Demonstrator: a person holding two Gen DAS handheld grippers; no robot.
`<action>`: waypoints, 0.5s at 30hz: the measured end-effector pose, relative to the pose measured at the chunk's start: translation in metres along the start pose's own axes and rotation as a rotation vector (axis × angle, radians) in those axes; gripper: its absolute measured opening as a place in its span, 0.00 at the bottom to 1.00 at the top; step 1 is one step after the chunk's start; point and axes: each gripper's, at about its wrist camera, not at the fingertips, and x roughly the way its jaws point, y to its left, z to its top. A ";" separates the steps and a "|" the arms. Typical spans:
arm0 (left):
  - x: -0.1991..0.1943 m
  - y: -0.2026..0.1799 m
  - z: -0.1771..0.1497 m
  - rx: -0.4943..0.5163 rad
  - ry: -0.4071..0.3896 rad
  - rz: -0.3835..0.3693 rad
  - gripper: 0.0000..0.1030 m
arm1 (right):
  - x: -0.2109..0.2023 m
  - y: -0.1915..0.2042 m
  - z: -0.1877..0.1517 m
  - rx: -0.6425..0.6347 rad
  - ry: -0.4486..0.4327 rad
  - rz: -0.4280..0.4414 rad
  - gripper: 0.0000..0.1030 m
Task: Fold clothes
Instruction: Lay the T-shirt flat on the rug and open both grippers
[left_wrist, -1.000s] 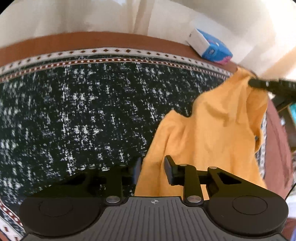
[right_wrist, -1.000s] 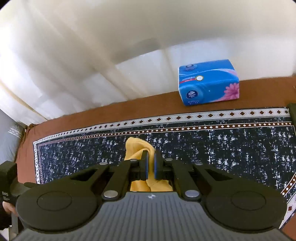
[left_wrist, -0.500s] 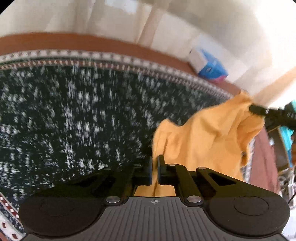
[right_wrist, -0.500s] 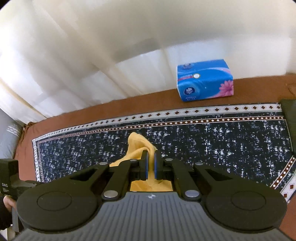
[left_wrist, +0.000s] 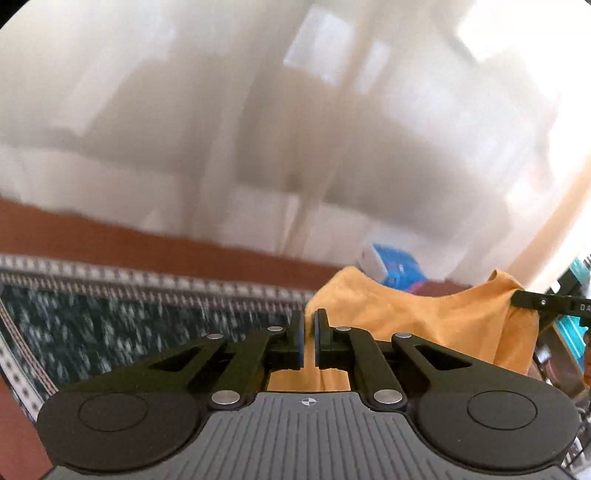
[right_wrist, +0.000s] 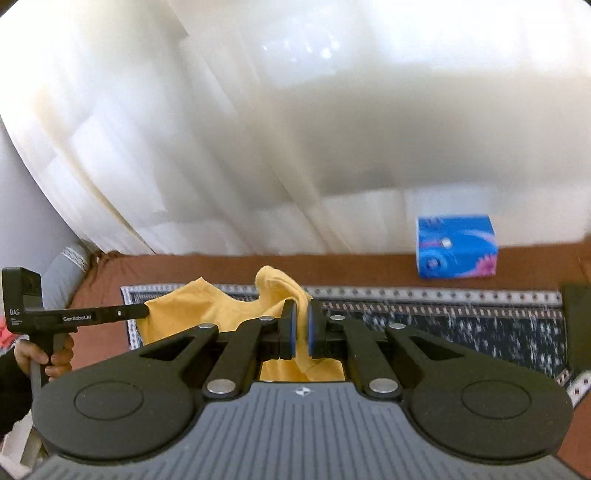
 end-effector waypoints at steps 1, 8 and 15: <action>-0.003 0.000 0.006 0.006 -0.017 0.007 0.00 | 0.001 0.003 0.007 -0.006 -0.010 0.006 0.06; 0.032 0.013 0.055 -0.023 -0.101 0.136 0.00 | 0.046 -0.004 0.052 -0.022 -0.075 -0.002 0.06; 0.154 0.037 0.051 -0.023 0.047 0.317 0.01 | 0.159 -0.059 0.045 0.020 0.037 -0.131 0.08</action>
